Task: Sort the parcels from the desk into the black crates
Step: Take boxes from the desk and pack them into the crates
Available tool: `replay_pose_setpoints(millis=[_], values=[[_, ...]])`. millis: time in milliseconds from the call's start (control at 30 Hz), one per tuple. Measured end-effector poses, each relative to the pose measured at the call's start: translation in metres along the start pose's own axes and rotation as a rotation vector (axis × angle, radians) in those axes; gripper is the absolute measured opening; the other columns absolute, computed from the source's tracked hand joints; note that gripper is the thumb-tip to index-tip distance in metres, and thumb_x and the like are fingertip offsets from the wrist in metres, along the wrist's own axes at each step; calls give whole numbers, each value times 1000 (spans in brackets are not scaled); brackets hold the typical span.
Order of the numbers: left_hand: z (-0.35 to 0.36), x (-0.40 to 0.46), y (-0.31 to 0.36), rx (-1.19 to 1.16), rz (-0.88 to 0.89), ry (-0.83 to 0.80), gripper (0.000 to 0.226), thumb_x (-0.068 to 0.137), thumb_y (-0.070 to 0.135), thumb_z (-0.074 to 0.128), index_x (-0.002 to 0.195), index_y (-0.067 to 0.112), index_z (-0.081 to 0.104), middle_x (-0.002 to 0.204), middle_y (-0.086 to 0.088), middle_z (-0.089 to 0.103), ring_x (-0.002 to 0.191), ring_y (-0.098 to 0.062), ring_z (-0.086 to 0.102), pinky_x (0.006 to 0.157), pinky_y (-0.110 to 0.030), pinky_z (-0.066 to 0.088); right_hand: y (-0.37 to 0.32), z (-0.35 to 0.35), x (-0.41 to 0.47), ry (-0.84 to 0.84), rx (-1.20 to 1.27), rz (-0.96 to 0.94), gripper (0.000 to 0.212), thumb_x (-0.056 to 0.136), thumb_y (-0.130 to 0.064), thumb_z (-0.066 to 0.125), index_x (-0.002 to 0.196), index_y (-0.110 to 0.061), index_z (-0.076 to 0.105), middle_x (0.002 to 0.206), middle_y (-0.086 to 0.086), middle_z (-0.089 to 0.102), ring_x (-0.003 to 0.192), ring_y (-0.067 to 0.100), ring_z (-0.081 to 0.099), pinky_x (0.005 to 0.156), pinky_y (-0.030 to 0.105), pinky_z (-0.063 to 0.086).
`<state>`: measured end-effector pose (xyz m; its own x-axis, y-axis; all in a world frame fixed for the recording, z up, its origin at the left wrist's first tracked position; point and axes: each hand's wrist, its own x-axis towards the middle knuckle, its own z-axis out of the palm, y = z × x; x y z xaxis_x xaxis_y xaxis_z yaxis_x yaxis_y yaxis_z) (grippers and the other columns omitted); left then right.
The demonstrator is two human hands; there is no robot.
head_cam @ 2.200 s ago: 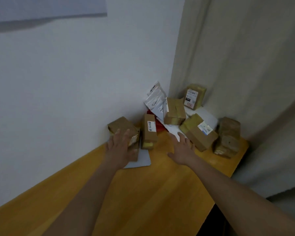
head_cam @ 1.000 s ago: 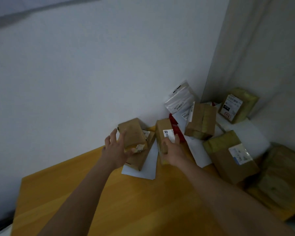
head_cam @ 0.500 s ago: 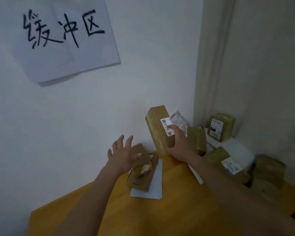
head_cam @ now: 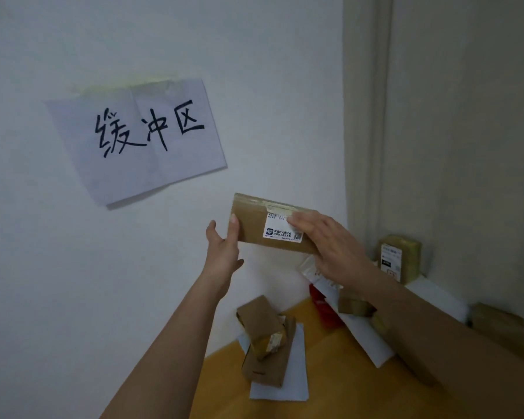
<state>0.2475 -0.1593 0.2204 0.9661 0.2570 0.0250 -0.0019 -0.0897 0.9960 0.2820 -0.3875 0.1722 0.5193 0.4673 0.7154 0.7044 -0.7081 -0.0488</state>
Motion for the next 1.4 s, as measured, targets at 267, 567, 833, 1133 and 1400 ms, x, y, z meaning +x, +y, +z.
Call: replay_pose_setpoints(millis=[267,567,833,1133,1400], values=[[-21,1,16,-181,-111,-20,46,91,56,56,111,14,59,115,-11,63,106,-28,65,83,-39,57,6,14,5,-25,-285,-156,126,65,9,78,157,-33,3,160,-3,23,141,29,31,116,52,21],[-41,11,-3,-266,-105,72,41,93,22,65,129,7,53,122,-17,61,110,-34,64,83,-40,58,-7,22,3,31,356,351,110,75,-58,75,150,-49,-6,164,-13,-6,151,17,-1,118,49,10],[-42,6,-8,-399,-38,20,37,96,14,59,133,11,53,117,-14,67,103,-31,68,92,-44,55,-2,4,17,-55,1174,1028,83,78,-71,41,152,-42,18,156,7,36,136,32,44,109,58,38],[-47,1,-2,-440,26,1,54,87,30,70,137,18,52,127,-9,64,115,-27,63,93,-37,53,-6,-12,20,-65,1440,999,89,77,-30,72,152,-38,25,122,10,67,100,32,71,95,55,52],[-27,-23,12,-248,-140,-236,100,65,38,83,150,31,30,130,-5,61,118,-30,59,100,-48,49,-45,-7,39,-183,1540,938,94,83,-3,71,146,-44,16,127,14,61,102,38,70,89,48,57]])
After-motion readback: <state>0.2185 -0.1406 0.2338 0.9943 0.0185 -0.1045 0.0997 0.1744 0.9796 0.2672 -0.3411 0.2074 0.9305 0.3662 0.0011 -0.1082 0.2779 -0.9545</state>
